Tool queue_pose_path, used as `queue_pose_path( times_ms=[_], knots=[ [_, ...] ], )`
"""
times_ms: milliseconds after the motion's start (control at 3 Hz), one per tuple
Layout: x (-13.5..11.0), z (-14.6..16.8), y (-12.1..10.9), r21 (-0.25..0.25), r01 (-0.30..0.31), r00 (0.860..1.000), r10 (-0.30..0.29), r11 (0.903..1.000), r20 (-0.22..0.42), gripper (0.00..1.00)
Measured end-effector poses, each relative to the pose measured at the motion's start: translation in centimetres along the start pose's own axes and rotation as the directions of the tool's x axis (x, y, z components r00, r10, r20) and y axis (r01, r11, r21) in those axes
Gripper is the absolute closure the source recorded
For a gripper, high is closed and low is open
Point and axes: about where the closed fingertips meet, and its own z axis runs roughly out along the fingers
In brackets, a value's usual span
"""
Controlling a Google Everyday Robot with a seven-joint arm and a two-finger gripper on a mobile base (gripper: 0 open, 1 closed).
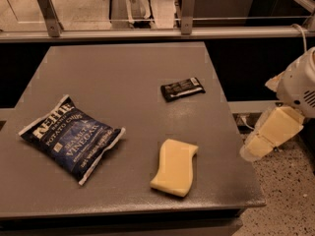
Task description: Move sponge near rxbar chocolate
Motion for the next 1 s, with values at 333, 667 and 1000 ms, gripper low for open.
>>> queue_pose_path(
  times_ms=[333,667,1000],
  knots=[
    [-0.5,-0.1,0.4,-0.012,0.004,1.000,-0.004,0.9999,0.022,0.00],
    [-0.1,1.3,0.8,-0.028,0.053,0.998,-0.052,0.9982,0.046,0.00],
    [0.5,4.2,1.9,-0.101,0.135,0.982,-0.120,0.9856,0.147,0.00]
  ],
)
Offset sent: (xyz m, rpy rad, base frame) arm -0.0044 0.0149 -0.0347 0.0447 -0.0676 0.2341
